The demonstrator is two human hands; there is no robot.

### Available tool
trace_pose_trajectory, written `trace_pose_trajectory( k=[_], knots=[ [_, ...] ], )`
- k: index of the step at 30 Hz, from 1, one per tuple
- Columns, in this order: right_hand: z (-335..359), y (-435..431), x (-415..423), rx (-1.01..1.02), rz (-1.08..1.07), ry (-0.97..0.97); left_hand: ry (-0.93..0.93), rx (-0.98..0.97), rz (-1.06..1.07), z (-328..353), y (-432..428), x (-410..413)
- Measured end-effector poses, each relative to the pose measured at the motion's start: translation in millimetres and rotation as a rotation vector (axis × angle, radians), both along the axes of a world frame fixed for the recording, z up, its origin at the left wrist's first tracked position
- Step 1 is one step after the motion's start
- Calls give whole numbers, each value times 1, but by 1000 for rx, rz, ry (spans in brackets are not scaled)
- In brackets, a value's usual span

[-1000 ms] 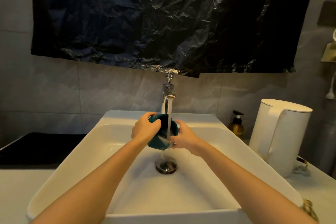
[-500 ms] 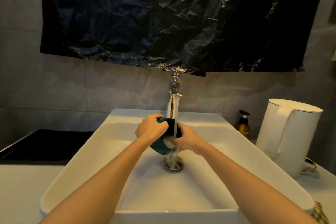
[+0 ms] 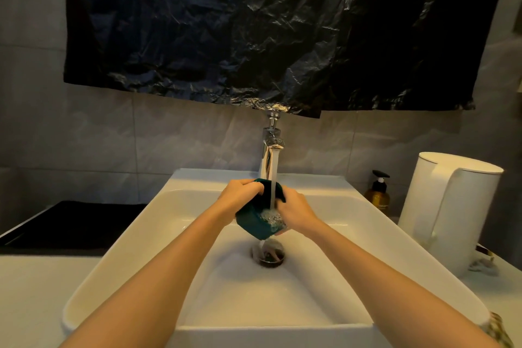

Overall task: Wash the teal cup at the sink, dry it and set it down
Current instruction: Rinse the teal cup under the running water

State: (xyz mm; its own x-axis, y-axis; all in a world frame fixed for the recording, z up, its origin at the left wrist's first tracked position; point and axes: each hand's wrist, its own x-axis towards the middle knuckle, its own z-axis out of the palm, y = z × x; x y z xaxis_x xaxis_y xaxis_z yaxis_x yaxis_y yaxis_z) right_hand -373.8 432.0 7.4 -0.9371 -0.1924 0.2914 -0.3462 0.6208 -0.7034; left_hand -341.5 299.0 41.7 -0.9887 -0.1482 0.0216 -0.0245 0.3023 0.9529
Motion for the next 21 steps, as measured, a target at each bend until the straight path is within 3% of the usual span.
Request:
trace_pose_trajectory(
  k=[3,6,8,11,18,21],
  knots=[
    [0,-6,2,-184,-92,-233,-18,139,-40,-2,4,-3],
    [7,-6,7,-497,-50,-469,52,113,-38,-8,9,-1],
    [10,-2,11,-546,47,-532,108,63,-3,-11,8,-2],
    [8,3,13,-377,76,-471,158,-58,50,-14,4,-2],
    [2,6,-1,42,-192,-16,231,-275,62,-8,4,0],
    [1,6,-3,96,-119,-54,256,-349,66,-9,4,0]
  ],
)
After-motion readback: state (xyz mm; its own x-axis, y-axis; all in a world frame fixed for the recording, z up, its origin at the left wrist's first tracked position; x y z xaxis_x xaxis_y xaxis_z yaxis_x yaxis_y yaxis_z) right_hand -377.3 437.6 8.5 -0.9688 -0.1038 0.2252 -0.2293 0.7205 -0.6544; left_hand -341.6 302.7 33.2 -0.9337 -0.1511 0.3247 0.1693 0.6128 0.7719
